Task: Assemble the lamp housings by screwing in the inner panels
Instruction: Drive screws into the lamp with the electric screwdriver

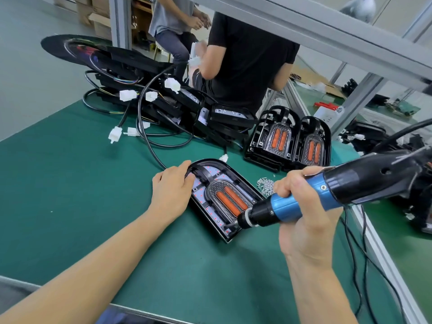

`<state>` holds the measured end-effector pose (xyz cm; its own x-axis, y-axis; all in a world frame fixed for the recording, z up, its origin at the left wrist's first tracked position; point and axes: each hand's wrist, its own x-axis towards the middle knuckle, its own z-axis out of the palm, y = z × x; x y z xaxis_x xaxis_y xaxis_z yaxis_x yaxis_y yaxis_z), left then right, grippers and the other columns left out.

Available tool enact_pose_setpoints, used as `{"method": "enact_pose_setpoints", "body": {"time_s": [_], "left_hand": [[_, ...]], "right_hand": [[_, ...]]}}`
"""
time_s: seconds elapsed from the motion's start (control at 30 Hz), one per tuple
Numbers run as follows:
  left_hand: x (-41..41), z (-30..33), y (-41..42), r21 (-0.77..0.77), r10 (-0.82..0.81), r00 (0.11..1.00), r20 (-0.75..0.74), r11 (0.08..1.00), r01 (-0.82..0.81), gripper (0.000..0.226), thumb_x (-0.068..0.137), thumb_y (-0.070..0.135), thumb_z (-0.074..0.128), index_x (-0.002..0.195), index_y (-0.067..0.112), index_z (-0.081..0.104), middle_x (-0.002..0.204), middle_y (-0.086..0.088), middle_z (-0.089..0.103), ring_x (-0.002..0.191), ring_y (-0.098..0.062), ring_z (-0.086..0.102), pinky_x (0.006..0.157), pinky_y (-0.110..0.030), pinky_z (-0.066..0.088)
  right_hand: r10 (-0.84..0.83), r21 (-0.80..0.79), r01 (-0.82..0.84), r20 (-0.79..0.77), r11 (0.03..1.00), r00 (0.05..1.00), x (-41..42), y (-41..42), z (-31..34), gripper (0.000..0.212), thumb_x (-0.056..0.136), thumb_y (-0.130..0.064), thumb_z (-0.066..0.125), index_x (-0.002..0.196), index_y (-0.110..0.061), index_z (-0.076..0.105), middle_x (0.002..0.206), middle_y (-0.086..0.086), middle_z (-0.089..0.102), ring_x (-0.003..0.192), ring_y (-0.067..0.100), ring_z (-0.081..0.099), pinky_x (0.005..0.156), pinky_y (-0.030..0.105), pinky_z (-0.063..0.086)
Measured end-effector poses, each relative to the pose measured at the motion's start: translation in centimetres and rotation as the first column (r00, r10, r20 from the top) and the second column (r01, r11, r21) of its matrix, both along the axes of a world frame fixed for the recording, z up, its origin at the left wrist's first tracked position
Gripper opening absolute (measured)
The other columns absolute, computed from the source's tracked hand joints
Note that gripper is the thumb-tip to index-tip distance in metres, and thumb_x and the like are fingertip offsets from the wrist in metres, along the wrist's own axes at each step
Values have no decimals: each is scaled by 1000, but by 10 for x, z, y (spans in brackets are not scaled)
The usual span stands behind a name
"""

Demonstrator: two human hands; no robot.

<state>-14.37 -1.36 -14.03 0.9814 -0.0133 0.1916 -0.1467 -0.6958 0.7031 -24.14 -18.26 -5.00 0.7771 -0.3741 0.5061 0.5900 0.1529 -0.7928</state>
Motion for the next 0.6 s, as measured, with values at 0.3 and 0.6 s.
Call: {"method": "enact_pose_setpoints", "body": {"time_s": [0.3,0.6], "left_hand": [[-1,-1,0,-3,-3,1000,19,1000,3,27,99,17,38,123,14,51,86,-8,55,93,-25,47,88,-28,21],[-1,-2,-1,29,2,1000,22,1000,-2,30,99,19,38,127,14,49,84,-5,52,89,-22,42,97,-33,23]], "right_hand": [[21,-36,-22,-25,999,999,-2,0,1,32,75,2,61,77,-30,59,64,-4,53,57,14,51,63,25,48],[-77,55,78,-18,995,997,-9,-3,-1,24,81,-2,59,95,-19,50,64,-1,52,59,13,53,65,24,49]]}}
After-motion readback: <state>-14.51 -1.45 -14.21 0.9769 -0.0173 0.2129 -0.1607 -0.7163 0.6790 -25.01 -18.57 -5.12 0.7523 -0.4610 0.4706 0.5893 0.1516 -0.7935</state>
